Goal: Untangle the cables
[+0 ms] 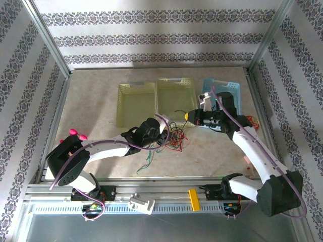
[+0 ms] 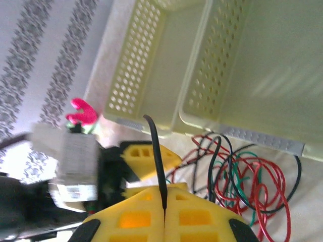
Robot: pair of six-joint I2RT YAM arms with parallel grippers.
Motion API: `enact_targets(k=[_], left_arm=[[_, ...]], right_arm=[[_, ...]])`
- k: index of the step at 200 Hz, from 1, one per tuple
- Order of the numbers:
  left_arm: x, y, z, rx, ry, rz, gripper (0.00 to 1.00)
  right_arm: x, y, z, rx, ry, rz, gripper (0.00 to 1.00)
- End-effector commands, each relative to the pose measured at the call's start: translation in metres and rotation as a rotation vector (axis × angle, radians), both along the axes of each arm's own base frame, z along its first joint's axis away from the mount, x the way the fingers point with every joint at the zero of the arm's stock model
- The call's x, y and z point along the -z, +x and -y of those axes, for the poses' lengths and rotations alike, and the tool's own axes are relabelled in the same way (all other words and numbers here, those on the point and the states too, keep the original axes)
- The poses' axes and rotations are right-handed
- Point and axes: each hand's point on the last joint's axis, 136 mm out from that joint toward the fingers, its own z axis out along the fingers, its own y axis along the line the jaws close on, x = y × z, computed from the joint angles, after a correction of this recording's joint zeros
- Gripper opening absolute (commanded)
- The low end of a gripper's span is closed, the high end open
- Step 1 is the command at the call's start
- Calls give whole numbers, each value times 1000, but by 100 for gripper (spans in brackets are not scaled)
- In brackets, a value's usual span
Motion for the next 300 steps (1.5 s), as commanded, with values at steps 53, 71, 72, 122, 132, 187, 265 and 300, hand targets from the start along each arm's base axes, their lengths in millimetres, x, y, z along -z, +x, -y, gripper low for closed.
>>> enact_targets(k=[53, 71, 72, 122, 132, 187, 265, 300], left_arm=[[23, 8, -4, -45, 5, -35, 19], [27, 6, -6, -53, 7, -47, 16], [27, 6, -7, -53, 7, -47, 15], [27, 1, -16, -71, 11, -46, 8], [26, 1, -19, -78, 13, -41, 11], [24, 0, -30, -113, 23, -26, 21], [32, 0, -32, -114, 52, -36, 15], [29, 0, -31, -113, 43, -29, 18]], right_arm=[[-121, 7, 24, 100, 103, 292, 0], [-142, 9, 34, 152, 97, 364, 0], [-143, 9, 34, 155, 96, 368, 0], [-184, 18, 83, 426, -51, 548, 0], [-190, 21, 98, 501, -93, 575, 0], [-227, 21, 167, 852, -124, 710, 0], [-299, 10, 190, 944, -73, 888, 0], [-268, 43, 206, 986, -219, 793, 0]])
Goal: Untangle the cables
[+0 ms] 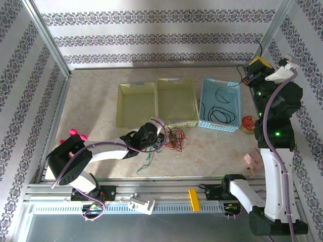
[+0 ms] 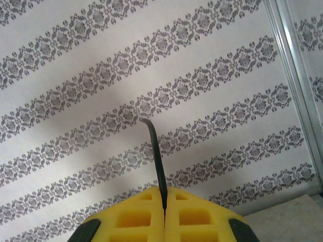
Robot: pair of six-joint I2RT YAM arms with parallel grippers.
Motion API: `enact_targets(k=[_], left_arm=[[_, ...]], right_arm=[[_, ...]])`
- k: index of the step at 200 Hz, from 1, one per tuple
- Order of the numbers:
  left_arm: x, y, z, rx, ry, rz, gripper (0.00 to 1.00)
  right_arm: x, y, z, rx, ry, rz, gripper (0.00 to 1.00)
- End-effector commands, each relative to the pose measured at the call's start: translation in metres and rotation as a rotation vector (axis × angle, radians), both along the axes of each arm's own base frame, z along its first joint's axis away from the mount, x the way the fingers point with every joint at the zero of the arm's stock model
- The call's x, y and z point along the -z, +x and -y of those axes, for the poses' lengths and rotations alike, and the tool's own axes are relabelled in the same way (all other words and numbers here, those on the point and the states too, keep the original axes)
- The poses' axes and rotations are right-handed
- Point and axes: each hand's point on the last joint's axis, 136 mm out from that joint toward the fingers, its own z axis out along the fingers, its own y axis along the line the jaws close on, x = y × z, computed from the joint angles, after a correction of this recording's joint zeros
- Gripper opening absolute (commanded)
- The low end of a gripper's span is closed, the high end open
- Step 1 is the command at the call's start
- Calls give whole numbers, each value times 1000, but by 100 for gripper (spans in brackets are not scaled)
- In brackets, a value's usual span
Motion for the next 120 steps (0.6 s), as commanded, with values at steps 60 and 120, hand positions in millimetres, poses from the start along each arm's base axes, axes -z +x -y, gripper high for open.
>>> enact_targets(k=[60, 120], left_arm=[[-11, 6, -6, -29, -10, 38, 27], [-11, 6, -5, -24, -9, 34, 31]], right_arm=[[142, 68, 48, 250, -87, -384, 0], [215, 57, 67, 365, -73, -550, 0]])
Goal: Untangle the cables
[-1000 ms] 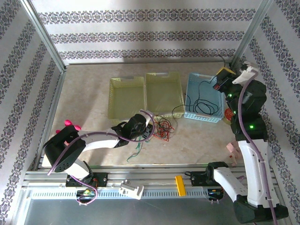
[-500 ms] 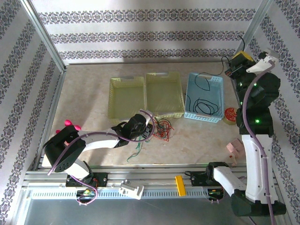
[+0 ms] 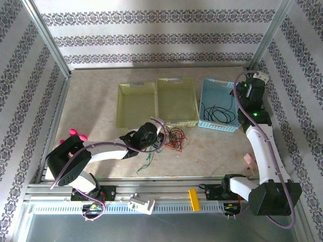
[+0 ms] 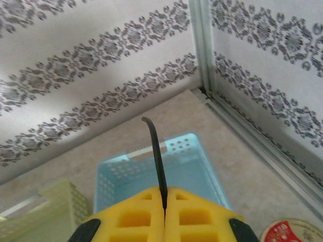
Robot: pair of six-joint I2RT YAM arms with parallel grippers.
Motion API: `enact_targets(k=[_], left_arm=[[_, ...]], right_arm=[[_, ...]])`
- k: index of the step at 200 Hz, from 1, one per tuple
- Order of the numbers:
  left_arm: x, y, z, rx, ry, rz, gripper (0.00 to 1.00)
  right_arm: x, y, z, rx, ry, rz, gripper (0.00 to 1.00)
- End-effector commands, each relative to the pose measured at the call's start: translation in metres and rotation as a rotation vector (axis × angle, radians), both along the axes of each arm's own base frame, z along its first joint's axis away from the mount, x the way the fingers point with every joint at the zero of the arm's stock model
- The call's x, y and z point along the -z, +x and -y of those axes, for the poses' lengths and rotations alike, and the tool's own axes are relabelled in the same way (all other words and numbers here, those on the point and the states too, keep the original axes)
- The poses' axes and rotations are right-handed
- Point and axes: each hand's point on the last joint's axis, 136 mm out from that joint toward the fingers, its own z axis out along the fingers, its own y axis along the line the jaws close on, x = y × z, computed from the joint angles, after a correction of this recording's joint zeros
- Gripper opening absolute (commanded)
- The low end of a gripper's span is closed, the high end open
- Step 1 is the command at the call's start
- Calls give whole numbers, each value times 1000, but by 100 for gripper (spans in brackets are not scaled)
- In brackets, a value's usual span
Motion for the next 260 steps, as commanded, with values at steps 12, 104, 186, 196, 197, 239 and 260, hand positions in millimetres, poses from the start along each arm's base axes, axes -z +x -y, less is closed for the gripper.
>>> enact_targets(k=[12, 104, 186, 196, 197, 239, 260], left_arm=[[-8, 5, -3, -12, -6, 24, 31], [-11, 6, -3, -27, -20, 26, 26], [-12, 8, -8, -50, -13, 38, 29], [-11, 8, -6, -45, -15, 38, 29], [-11, 8, -6, -45, -16, 39, 29], [-11, 11, 2, -31, -30, 40, 29], [-13, 13, 6, -19, -34, 40, 29]], right_arm=[[20, -9, 13, 75, -5, -38, 0], [135, 21, -28, -94, 198, -433, 39], [99, -3, -5, 20, 103, -406, 61], [93, -6, -13, -26, 118, -398, 61], [93, -6, -15, -33, 120, -397, 60], [104, -31, -139, -575, 279, -441, 55], [126, -66, -209, -836, 329, -542, 53]])
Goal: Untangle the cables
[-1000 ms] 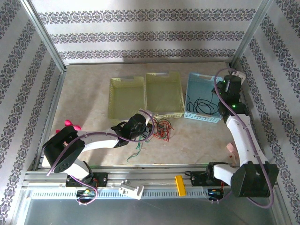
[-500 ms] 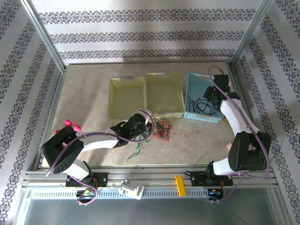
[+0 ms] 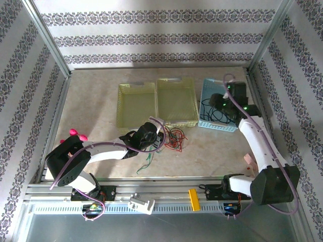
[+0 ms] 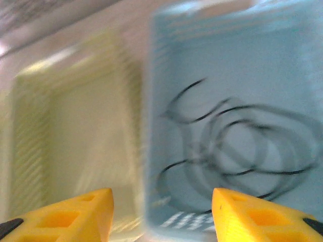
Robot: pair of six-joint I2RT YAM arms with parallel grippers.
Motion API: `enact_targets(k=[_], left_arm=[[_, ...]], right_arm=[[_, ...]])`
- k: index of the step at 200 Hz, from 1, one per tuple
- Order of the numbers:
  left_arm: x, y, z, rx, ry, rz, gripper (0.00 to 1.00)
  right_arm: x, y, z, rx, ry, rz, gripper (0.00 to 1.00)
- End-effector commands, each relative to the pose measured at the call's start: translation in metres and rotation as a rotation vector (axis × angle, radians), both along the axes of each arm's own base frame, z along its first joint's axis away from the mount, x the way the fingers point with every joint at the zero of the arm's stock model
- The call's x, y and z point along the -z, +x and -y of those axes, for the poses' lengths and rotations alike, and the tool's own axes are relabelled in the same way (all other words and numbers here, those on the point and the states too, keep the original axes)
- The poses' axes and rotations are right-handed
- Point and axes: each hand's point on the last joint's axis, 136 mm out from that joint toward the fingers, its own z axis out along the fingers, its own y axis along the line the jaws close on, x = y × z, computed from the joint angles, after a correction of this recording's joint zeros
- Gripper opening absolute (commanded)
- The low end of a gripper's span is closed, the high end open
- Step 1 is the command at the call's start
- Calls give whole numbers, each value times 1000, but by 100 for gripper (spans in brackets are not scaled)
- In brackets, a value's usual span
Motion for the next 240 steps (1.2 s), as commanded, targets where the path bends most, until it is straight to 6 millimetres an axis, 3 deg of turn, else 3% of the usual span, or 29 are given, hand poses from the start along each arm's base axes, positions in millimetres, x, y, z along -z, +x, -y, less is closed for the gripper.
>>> enact_targets(k=[1, 30, 57, 88, 102, 125, 140, 160, 177, 196, 224, 240], left_arm=[[-12, 10, 9, 2, -41, 28, 29], [-13, 11, 8, -2, -39, 33, 28], [-12, 14, -4, -59, -2, 46, 27], [-14, 22, -34, -198, 59, 91, 32], [-16, 22, -36, -201, 63, 99, 38], [-17, 20, -37, -201, 58, 94, 38], [-18, 19, -36, -194, 51, 94, 39], [-19, 16, -30, -155, 36, 87, 40], [-20, 12, -19, -92, 20, 75, 41], [-19, 3, -4, 5, -8, 54, 46], [-13, -6, 14, 100, -36, 10, 50], [-5, -5, 17, 107, -27, -10, 45]], right_arm=[[31, -50, -89, -365, 152, -141, 53], [65, -87, -140, -538, 174, -243, 48], [76, -102, -172, -648, 212, -276, 45], [83, -105, -190, -718, 214, -300, 45], [89, -102, -195, -724, 212, -323, 44], [101, -96, -203, -735, 209, -359, 42], [106, -89, -206, -723, 204, -367, 33], [107, -81, -206, -706, 194, -350, 12], [98, -77, -203, -704, 183, -312, 0], [77, -76, -196, -703, 201, -254, 0], [30, -79, -187, -712, 331, -154, 0], [0, -81, -182, -719, 420, -91, 0]])
